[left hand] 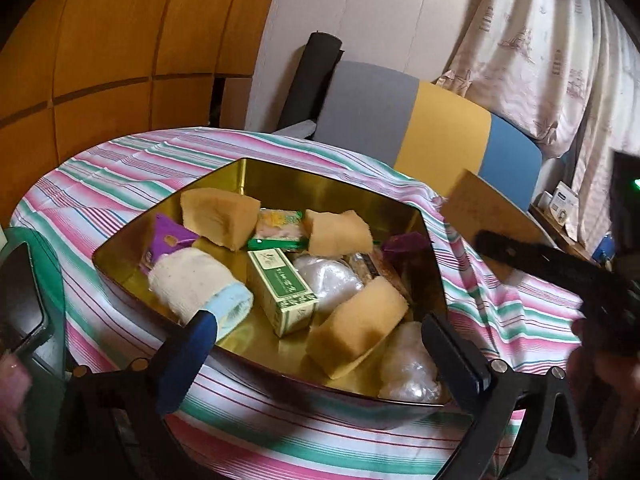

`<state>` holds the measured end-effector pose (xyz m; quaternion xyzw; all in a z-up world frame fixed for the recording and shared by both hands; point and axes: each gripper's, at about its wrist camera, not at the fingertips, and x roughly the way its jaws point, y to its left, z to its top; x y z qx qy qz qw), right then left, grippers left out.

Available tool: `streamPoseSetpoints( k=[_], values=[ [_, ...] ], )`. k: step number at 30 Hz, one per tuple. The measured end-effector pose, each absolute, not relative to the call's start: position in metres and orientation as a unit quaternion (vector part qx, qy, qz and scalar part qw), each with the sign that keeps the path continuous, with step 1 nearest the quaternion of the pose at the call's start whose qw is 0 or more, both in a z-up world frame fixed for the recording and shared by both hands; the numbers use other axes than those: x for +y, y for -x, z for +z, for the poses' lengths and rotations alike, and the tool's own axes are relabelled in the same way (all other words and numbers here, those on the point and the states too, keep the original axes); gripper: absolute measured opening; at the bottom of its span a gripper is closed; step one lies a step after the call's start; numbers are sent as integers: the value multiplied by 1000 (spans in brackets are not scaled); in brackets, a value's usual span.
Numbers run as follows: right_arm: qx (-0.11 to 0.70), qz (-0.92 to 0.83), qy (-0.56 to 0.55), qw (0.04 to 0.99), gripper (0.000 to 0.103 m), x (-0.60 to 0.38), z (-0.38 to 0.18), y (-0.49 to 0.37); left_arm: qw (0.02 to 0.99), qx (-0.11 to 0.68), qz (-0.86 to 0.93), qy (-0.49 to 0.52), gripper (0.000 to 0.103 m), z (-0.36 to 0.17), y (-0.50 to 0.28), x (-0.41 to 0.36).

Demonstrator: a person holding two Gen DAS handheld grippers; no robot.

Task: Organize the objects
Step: 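Open the left gripper to drop the sponge cake while the right lowers and releases the box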

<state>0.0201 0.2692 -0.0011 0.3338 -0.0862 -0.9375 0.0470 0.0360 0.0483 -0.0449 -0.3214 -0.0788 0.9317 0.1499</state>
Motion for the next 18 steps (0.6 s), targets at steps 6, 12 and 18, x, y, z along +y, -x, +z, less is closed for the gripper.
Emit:
streamPoseSetpoints(
  k=[6, 12, 18],
  values=[
    [-12, -935, -347, 68, 51, 247, 8, 25, 163, -68, 934, 312, 103, -41, -43, 54],
    [91, -912, -387, 100, 51, 219, 1, 81, 165, -73, 933, 310, 103, -38, -42, 49],
    [177, -881, -415, 140, 51, 192, -17, 120, 159, -79, 934, 311, 103, -38, -39, 39]
  ],
)
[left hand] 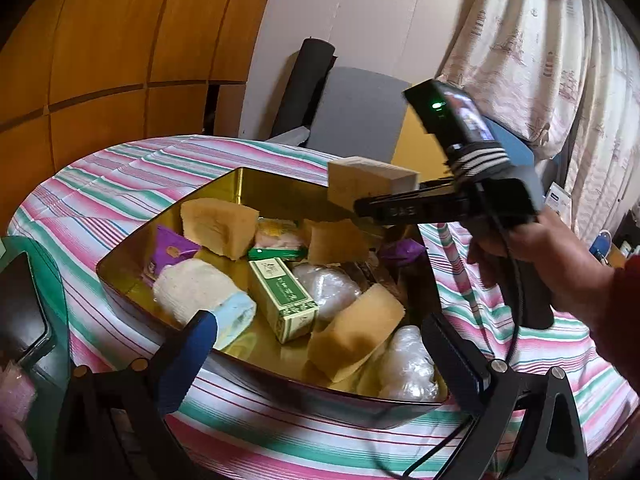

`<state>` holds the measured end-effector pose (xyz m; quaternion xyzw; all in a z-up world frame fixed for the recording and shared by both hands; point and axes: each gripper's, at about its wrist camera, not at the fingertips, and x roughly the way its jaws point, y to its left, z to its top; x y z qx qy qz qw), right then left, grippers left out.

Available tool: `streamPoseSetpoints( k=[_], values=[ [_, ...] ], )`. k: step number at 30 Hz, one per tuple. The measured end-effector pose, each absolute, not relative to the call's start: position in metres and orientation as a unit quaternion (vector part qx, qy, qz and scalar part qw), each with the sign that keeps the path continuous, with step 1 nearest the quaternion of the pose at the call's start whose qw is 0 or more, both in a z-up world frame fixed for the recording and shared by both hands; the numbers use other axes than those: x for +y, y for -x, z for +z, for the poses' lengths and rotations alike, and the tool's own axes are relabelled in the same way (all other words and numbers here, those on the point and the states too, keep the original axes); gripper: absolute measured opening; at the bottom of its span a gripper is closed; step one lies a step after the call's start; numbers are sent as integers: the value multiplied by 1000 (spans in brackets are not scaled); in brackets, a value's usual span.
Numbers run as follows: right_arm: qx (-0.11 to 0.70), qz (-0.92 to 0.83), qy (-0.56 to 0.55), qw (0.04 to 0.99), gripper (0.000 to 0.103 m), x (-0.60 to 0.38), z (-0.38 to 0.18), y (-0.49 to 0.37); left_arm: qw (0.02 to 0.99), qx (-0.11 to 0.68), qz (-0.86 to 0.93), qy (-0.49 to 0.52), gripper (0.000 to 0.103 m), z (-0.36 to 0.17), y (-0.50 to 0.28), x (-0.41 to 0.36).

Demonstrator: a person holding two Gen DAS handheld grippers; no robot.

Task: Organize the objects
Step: 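Open the left gripper to drop the sponge cake while the right lowers and releases the box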

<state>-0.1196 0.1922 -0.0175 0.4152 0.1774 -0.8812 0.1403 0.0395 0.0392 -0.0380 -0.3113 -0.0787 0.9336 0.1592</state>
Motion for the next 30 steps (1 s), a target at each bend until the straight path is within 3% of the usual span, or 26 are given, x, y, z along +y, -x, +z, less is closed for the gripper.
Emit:
streamPoseSetpoints(
  k=[6, 11, 25, 30],
  values=[
    [185, -861, -449, 151, 53, 188, -33, 141, 152, -88, 932, 317, 103, -40, -36, 34],
    [135, -879, -436, 141, 60, 211, -19, 131, 150, -96, 930, 322, 103, -41, -34, 32],
    [72, -906, -416, 36, 60, 251, -3, 101, 128, -101, 920, 355, 103, -41, -29, 35],
    [25, -909, -413, 39, 60, 244, -3, 78, 89, -99, 916, 379, 103, -41, -21, 33]
  ],
)
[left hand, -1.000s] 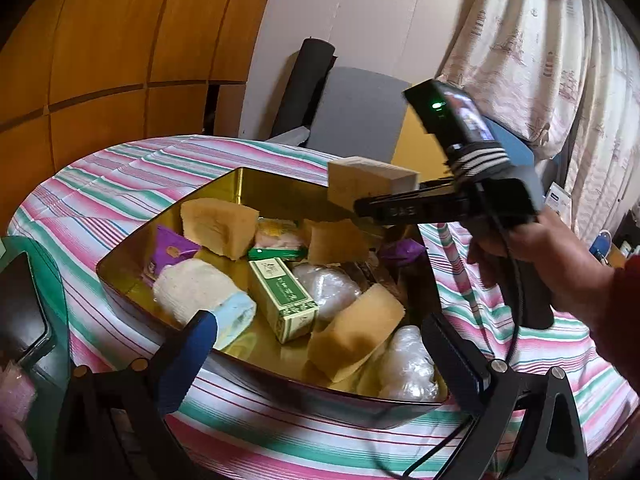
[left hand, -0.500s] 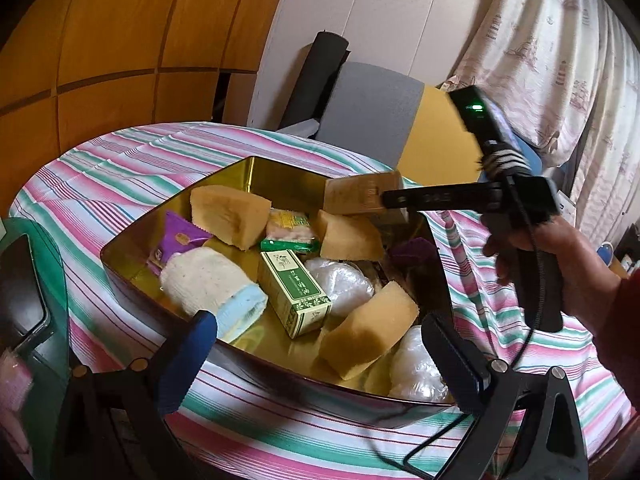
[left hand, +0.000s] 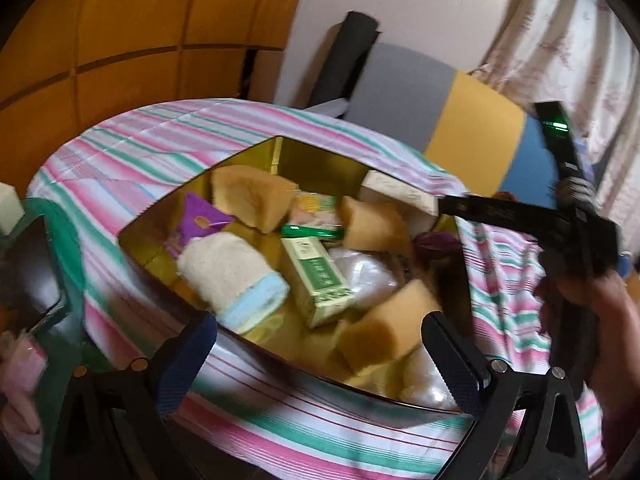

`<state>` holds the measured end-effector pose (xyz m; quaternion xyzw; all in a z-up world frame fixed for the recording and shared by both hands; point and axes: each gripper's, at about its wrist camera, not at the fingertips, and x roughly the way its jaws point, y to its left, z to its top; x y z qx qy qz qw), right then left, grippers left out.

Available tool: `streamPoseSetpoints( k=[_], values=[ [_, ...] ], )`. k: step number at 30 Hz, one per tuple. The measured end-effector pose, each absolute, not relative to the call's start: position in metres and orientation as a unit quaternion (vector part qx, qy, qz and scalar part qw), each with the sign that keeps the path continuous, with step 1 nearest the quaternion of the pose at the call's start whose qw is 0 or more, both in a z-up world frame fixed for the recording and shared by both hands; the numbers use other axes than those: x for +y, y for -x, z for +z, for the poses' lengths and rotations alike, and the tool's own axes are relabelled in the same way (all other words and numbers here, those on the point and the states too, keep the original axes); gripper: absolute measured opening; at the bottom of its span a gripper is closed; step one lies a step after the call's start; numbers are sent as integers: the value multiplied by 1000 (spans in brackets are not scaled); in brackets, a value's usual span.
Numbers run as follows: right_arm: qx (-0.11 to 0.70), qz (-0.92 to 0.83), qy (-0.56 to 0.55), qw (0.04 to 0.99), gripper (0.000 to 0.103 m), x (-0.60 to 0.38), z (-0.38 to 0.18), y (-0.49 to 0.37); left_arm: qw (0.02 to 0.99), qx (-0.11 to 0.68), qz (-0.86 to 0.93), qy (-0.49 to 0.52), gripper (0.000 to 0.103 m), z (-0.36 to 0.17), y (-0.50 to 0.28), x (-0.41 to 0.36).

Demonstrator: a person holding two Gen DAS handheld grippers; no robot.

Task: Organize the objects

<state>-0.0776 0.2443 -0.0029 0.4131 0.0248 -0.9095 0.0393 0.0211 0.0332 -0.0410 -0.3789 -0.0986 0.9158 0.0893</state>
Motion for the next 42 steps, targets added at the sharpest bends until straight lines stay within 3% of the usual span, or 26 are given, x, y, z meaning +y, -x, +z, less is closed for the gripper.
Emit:
streamPoseSetpoints(
  k=[7, 24, 42],
  values=[
    [26, -919, -392, 24, 61, 221, 6, 41, 52, -99, 924, 365, 103, -29, -19, 20],
    [-10, -920, -390, -26, 61, 185, 21, -13, -74, -15, 942, 327, 103, 11, -29, -5],
    [-49, -909, -410, -51, 61, 177, 16, -28, -56, -13, 920, 389, 103, 8, -25, -8]
  ],
)
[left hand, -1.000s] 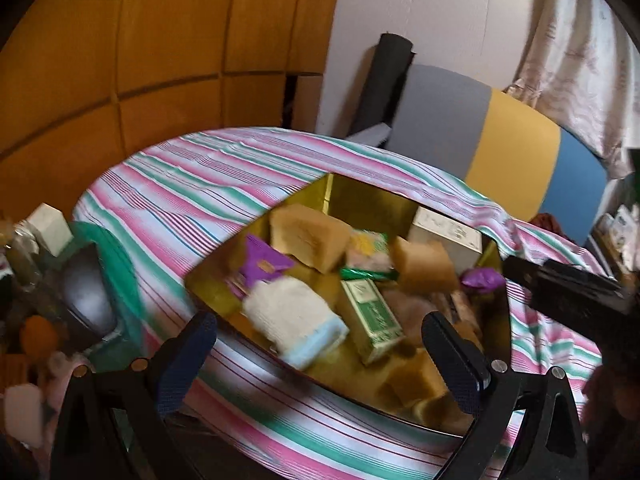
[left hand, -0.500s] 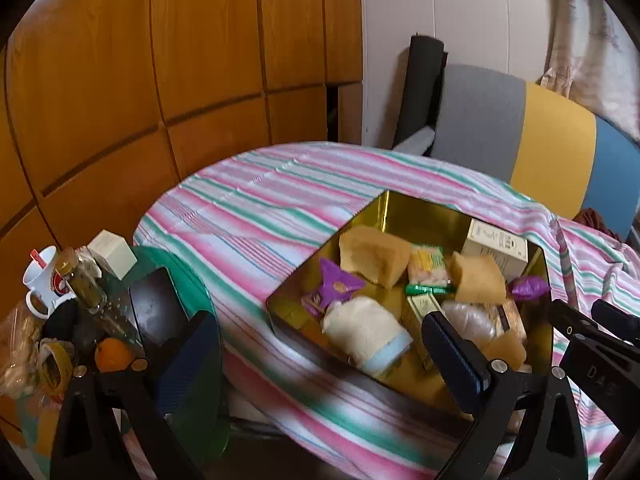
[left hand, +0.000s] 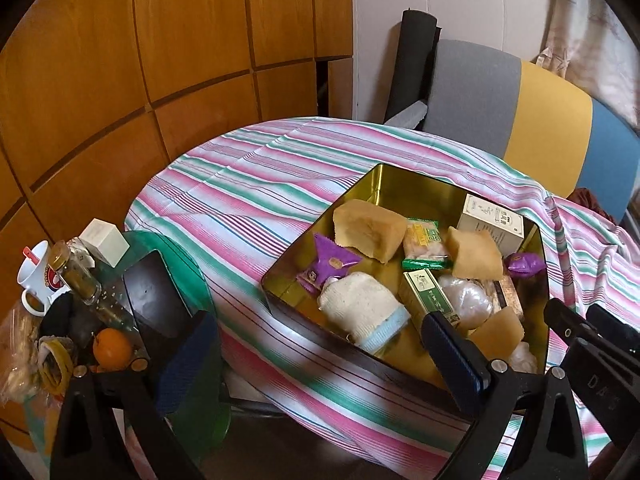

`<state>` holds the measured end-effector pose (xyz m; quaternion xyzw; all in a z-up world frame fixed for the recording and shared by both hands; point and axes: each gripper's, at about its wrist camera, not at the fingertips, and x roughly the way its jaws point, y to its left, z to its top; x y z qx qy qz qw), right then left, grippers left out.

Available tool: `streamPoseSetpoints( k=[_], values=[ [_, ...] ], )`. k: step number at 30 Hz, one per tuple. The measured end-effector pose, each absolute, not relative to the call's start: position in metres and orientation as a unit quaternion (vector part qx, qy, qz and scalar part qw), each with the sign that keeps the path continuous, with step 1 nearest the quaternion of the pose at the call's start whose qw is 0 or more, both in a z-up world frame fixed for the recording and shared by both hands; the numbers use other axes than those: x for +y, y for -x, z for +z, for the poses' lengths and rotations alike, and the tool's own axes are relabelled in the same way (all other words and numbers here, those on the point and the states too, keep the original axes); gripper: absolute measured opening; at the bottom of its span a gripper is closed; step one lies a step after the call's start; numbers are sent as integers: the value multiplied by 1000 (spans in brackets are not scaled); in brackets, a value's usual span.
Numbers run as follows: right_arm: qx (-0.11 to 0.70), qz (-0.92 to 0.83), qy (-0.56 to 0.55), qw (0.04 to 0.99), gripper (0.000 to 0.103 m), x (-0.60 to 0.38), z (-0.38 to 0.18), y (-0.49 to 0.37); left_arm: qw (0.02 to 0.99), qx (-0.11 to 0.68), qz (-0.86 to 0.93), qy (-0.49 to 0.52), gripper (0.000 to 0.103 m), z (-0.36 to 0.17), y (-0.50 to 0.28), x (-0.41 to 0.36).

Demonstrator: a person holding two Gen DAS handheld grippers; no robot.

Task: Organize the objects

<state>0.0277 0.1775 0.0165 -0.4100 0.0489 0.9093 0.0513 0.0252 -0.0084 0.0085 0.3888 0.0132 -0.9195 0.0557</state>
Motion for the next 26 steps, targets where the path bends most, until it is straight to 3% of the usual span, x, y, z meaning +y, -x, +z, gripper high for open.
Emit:
streamPoseSetpoints(
  k=[26],
  values=[
    [39, 908, 410, 78, 61, 181, 15, -30, 66, 4, -925, -373, 103, 12, -30, -8]
  ],
)
